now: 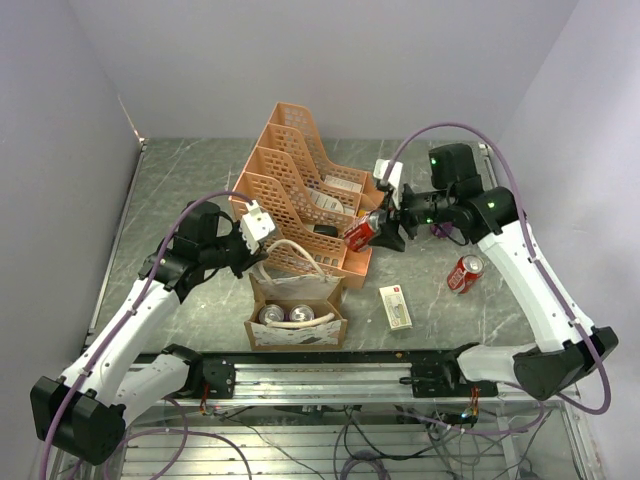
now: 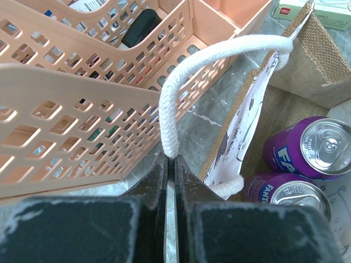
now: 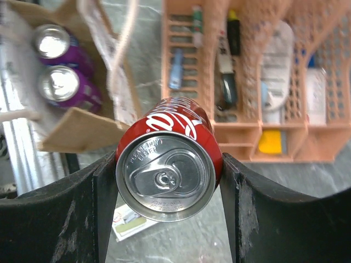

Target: Place the beverage into the canvas bag

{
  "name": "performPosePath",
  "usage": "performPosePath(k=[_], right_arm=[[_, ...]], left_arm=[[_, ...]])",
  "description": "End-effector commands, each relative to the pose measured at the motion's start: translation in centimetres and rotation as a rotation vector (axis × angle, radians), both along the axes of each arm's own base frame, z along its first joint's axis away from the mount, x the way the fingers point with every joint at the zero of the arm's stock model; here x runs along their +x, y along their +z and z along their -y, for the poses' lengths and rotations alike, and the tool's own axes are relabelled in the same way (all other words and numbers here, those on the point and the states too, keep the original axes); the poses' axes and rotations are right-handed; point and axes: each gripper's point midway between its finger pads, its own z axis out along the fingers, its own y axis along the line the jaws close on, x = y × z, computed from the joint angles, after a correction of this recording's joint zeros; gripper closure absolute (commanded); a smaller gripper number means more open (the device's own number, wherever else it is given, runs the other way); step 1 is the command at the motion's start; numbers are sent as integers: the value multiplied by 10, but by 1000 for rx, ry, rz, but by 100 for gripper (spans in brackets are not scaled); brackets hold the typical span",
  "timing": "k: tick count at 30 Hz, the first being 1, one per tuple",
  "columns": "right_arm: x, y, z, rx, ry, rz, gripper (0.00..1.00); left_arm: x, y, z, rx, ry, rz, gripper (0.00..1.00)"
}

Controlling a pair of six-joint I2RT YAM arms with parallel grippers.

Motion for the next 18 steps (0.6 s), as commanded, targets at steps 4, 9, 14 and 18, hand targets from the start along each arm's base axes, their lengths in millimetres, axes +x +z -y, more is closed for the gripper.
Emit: performPosePath(k=[4, 9, 14, 18], right_arm=[[-60, 34, -66, 90, 362, 56, 66], [-83, 20, -101, 84, 513, 74, 67], [-99, -1, -131, 70, 626, 65, 68], [-105, -17, -149, 58, 669, 69, 69]], left_arm=[[-3, 2, 4, 6, -42, 27, 93], [4, 0, -1, 70, -51, 38, 93], [10, 6, 3, 84, -75, 19, 93], [6, 13, 13, 28, -118, 26, 93]])
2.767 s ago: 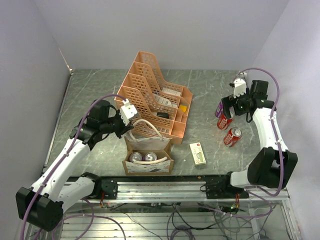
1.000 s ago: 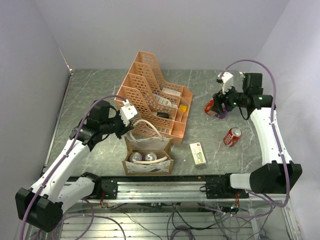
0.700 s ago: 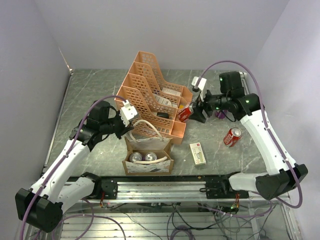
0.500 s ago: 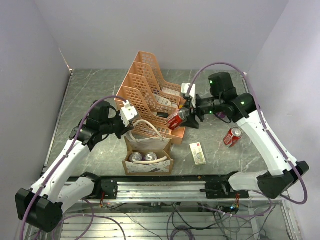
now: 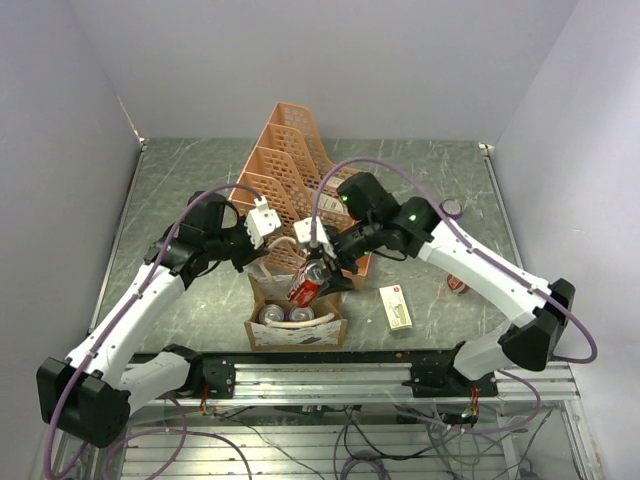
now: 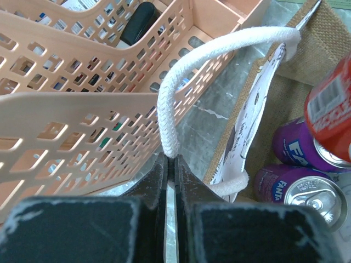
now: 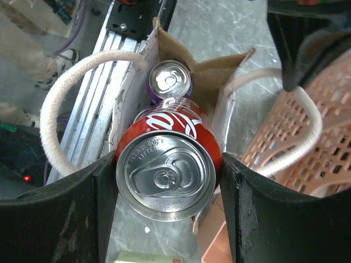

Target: Place the beverage into the canvas bag

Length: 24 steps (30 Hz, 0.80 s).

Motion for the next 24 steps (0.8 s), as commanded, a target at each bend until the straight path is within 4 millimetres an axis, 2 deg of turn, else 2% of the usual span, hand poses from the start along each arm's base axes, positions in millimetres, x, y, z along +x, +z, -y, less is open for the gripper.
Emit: performPosePath(k=[1, 7, 11, 16, 21, 24], right_arm=[[-4, 5, -29, 86, 76, 74, 70], [3, -14, -47, 68, 70, 89, 72], [8, -28, -56, 53, 55, 91, 72], [16, -45, -60, 17, 13, 115, 73], [28, -52, -61, -8, -58, 142, 74], [26, -58, -58, -34, -46, 138, 74]], left_arm=[[-5, 18, 14, -61, -69, 23, 93], [-4, 20, 20, -93, -68, -11, 93], [4, 20, 18, -103, -16, -10, 93], [8, 19, 14, -104, 24, -25, 93], [8, 18, 13, -110, 33, -25, 93], [9, 20, 13, -114, 38, -20, 93]])
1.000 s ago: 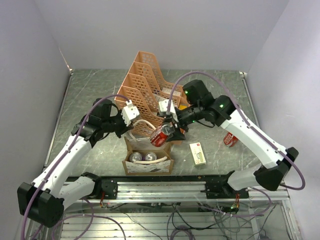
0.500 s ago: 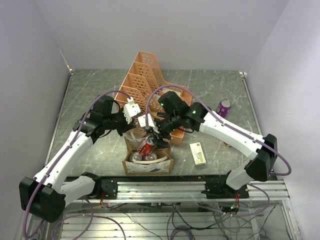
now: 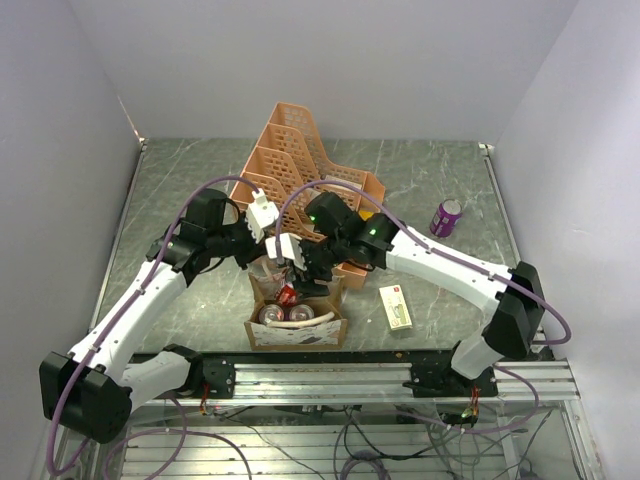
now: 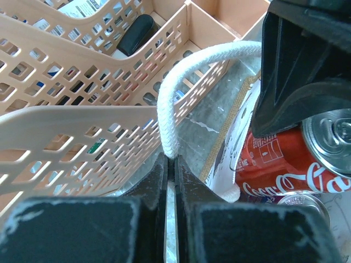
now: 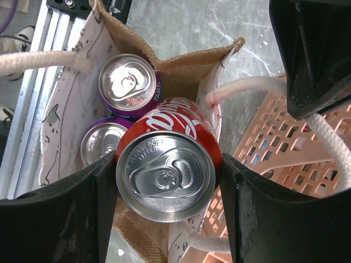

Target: Place the beverage into the canvas bag

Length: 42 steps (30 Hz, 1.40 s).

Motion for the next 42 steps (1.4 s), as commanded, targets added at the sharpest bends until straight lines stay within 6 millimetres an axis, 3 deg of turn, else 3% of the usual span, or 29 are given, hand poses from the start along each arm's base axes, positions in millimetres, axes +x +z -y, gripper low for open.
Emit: performPosePath(k=[1, 25, 32, 42], right_arm=[[8, 10, -11, 46, -8, 50, 74], [1, -37, -24, -101, 13, 109, 68], [-15, -31, -25, -81, 81, 138, 66], [-4, 5, -21, 6, -3, 225, 66]], left_arm=[[8, 16, 3, -35, 13, 43, 93], [10, 13, 3, -48, 27, 15, 93], [12, 12, 3, -51, 36, 3, 93], [12, 13, 2, -56, 43, 11, 93]])
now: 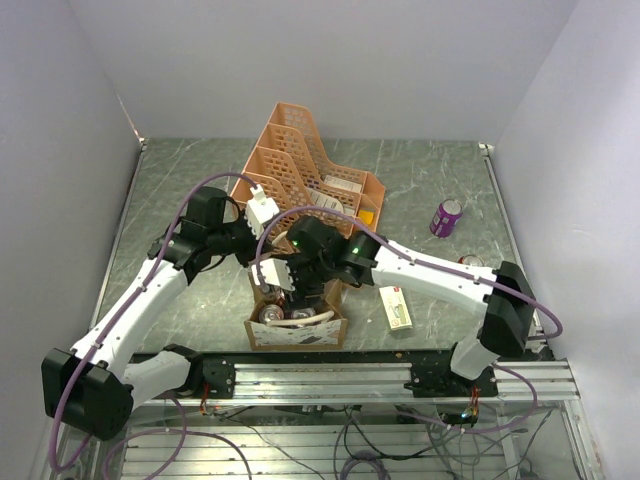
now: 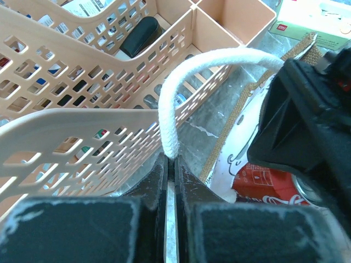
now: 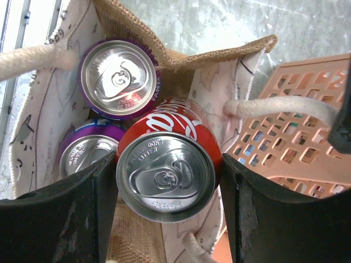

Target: Place the beverage into the canvas bag

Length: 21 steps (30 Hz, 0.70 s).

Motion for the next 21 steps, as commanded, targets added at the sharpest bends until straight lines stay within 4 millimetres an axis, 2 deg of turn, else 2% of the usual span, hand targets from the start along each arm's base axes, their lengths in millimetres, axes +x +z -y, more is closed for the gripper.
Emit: performPosePath(k=[1, 6, 10, 14, 21], right_arm=[[0, 47, -11, 143, 5, 68, 66], [-14, 47, -8, 138, 75, 27, 64], [-25, 39, -8, 112, 132, 12, 63], [-29, 31, -9, 79, 145, 21, 63], [-29, 25, -14, 66, 149, 24, 64]], left_arm=[[6, 13, 3, -31, 6, 37, 93], [8, 12, 2, -23, 4, 36, 93], [8, 13, 2, -24, 8, 32, 93], [14, 16, 0, -25, 54, 24, 93], [35, 24, -13, -10, 217, 15, 93]])
